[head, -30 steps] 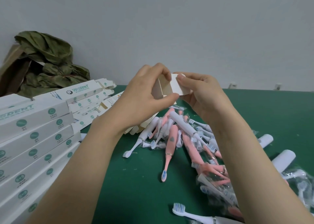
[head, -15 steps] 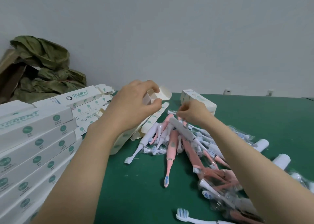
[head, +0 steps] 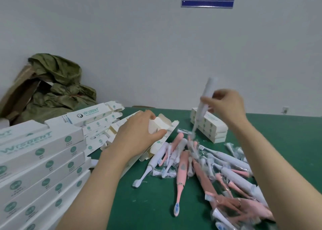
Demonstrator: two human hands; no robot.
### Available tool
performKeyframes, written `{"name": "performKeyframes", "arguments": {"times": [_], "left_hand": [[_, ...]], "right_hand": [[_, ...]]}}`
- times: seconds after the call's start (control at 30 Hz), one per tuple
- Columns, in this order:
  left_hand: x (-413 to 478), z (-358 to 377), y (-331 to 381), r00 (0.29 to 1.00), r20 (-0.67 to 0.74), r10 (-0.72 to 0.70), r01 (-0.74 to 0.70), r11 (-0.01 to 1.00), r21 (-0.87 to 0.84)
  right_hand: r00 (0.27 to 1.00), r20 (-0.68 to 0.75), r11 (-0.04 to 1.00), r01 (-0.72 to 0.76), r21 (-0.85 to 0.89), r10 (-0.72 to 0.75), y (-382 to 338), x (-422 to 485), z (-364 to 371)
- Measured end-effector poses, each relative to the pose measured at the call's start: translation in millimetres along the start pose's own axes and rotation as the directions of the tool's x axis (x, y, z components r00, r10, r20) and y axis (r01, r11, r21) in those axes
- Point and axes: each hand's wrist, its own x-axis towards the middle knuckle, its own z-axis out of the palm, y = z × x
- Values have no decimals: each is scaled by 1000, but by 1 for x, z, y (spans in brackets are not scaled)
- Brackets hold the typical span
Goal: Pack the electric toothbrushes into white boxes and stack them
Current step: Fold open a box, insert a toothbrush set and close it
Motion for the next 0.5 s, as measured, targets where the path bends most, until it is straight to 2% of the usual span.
{"name": "performKeyframes", "arguments": {"times": [0.03, 0.1, 0.17, 0.3, 0.5], "left_hand": [[1, 2, -1, 1000, -2, -15, 15, 1000, 15], [1, 4, -2, 1000, 0, -28, 28, 999, 26], [2, 6, -2, 1000, 4, -31, 31, 999, 26], [2, 9, 2, 1000, -12, -25, 26, 1000, 14], [3, 6, 15, 996, -91, -2, -6, 996, -84]], "right_hand": [[999, -43, 982, -9, 190, 17, -9, 0, -7], [995, -55, 862, -46, 504, 85, -20, -3, -12], [992, -10, 760, -88, 644, 124, -25, -10, -10], [987, 63, 684, -150, 714, 150, -23, -25, 4], [968, 228, 685, -233, 690, 100, -17, -44, 33]]}}
